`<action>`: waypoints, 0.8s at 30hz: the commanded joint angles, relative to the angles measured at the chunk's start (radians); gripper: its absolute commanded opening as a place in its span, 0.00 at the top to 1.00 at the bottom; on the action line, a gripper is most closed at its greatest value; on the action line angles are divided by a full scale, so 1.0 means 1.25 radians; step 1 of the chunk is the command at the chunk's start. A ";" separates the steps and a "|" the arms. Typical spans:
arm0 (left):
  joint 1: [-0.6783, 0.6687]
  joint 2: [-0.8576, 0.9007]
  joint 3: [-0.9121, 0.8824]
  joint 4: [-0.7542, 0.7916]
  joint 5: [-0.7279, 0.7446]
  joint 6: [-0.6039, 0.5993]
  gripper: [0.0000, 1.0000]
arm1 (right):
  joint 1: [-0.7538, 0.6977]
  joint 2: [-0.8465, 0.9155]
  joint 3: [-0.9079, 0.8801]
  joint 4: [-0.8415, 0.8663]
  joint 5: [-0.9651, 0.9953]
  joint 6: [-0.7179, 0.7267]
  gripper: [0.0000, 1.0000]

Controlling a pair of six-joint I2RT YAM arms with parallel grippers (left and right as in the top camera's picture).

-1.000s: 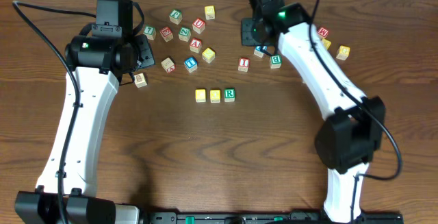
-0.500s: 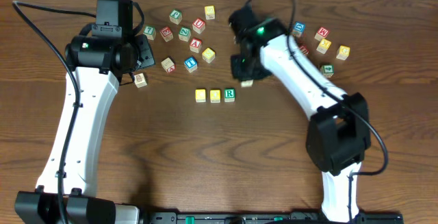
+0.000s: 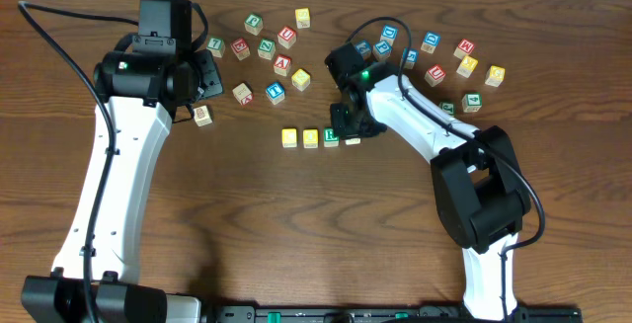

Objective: Spell out CORL
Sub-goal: 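Place the L block right of the R block and release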

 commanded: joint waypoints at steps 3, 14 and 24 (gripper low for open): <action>0.003 0.006 0.007 0.001 -0.007 0.014 0.48 | 0.003 0.002 -0.039 0.054 0.033 0.013 0.83; 0.003 0.006 0.007 0.002 -0.007 0.013 0.48 | 0.010 0.002 -0.045 0.062 0.031 0.013 0.64; 0.003 0.006 0.007 0.002 -0.007 0.013 0.48 | 0.020 0.002 -0.038 0.063 0.029 0.013 0.62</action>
